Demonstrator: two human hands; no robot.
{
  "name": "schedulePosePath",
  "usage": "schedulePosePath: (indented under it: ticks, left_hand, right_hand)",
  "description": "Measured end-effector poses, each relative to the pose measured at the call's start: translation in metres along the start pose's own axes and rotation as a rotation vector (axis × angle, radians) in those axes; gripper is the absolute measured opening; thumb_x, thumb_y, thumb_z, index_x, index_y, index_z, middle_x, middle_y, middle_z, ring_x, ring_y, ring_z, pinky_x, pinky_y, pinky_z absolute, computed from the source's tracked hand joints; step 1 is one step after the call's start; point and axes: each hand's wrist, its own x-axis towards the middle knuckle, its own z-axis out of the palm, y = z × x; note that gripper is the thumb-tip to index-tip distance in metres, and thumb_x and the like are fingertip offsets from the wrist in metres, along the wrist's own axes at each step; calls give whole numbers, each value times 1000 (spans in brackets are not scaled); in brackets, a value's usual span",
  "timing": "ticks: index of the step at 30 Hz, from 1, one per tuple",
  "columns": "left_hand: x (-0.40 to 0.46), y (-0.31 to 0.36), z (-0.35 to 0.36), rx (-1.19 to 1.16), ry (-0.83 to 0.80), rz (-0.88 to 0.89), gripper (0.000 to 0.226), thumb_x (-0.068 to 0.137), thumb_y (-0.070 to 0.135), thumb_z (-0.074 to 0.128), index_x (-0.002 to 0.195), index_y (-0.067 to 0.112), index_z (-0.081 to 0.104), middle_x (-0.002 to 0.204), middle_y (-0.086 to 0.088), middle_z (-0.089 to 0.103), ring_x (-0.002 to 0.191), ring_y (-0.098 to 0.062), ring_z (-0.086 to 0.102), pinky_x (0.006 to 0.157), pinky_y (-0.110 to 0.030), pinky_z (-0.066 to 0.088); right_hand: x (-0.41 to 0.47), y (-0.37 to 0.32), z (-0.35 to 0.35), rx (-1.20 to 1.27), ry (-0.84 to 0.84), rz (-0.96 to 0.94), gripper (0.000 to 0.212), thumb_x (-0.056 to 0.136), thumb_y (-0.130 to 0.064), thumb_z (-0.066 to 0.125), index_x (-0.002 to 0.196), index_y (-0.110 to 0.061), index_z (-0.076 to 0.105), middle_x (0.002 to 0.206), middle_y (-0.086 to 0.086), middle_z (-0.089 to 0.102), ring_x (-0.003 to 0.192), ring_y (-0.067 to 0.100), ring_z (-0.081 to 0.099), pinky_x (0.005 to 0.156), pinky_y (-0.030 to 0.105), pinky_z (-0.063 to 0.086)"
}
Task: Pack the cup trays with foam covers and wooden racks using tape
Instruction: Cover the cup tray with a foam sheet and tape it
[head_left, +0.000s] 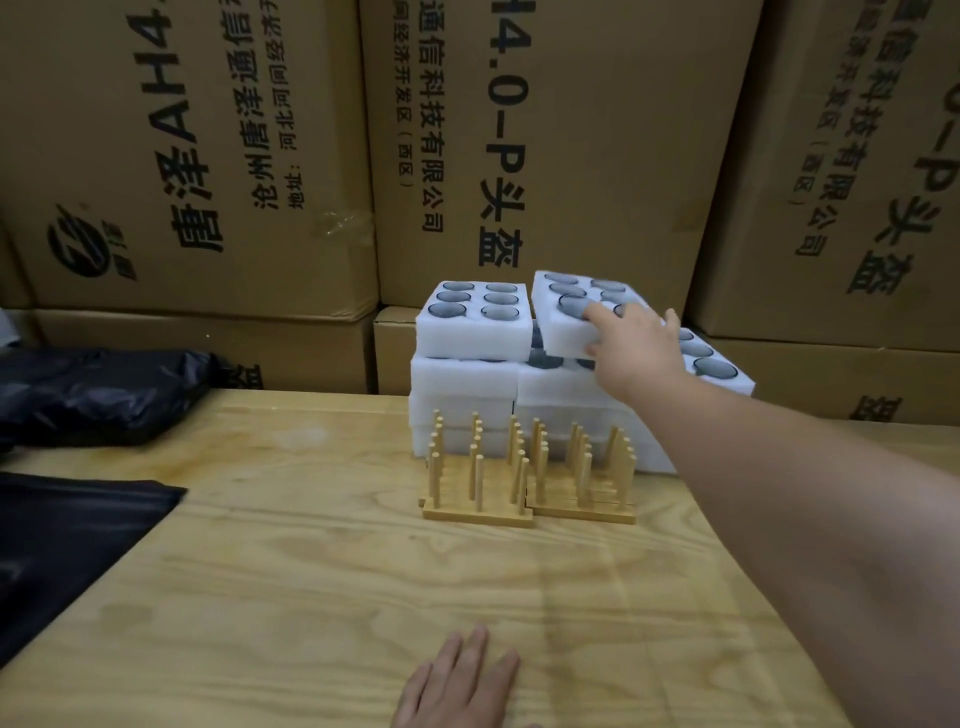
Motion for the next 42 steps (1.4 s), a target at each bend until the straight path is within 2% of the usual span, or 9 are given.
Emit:
schedulePosePath:
  ticks: [5,10,21,27,33,35,37,39,42]
  left_hand:
    - [-2,5,-6,-18,-109,-75,55,53,89,52,93,59,74,111,30,70,100,8,68,96,-20,28]
    - [3,-5,15,-89,19,-185,74,85,77,33,154,54,16,165,27,-6,152,2,-9,120,-26,-3]
    - [-13,1,17,-114,164,-146,53,98,53,34,150,48,34,165,23,17,152,0,9,121,-25,4]
    - [-20,-5,6,-494,208,-167,46,106,36,37,152,34,40,158,8,41,148,-11,31,123,-30,17]
    - [-24,-2,-1,-502,152,-97,77,85,71,23,156,42,28,154,12,45,145,-15,38,119,-42,28]
    - [-23,-1,-2,-437,133,-65,83,79,78,18,155,45,26,152,15,46,143,-10,39,119,-40,26]
    - [-23,-3,1,-403,100,-45,81,76,82,16,152,53,21,154,20,42,145,-8,34,120,-41,22]
    - [-23,-5,4,-360,53,-49,75,74,84,13,145,62,15,157,25,35,150,-8,25,123,-38,14]
    - [-21,-6,7,-338,31,-68,71,73,86,12,141,67,13,158,26,32,153,-8,16,124,-32,8]
  right_hand:
    - [-26,5,-31,121,224,49,31,99,-23,52,129,-30,52,115,10,48,117,32,45,119,55,16]
    - [-101,15,-72,148,228,-11,38,94,-31,62,132,-30,54,112,7,52,110,31,51,107,50,33]
    - [-334,-12,-93,145,8,-38,57,56,-24,91,106,-34,65,89,-1,56,81,26,64,82,51,52]
    - [-394,-36,-58,126,-81,-34,61,28,-20,90,85,-34,73,76,3,59,63,28,64,92,47,35]
    - [-408,-32,-55,244,-157,-46,56,60,-64,68,109,-37,71,110,5,64,93,25,67,93,43,40]
    - [-396,-30,-58,295,-160,-22,63,79,-67,50,131,-34,63,139,6,56,122,26,58,104,47,43]
    - [-377,-28,-56,284,-272,-2,76,89,-73,25,156,-38,30,168,-1,14,153,18,14,124,48,11]
    - [-363,-27,-48,226,-473,-28,79,93,-73,11,161,-36,-2,168,-7,-20,152,10,-24,122,46,-15]
    - [-354,-27,-37,144,-637,-52,77,97,-70,11,161,-30,-7,168,-1,-20,153,14,-24,122,55,-14]
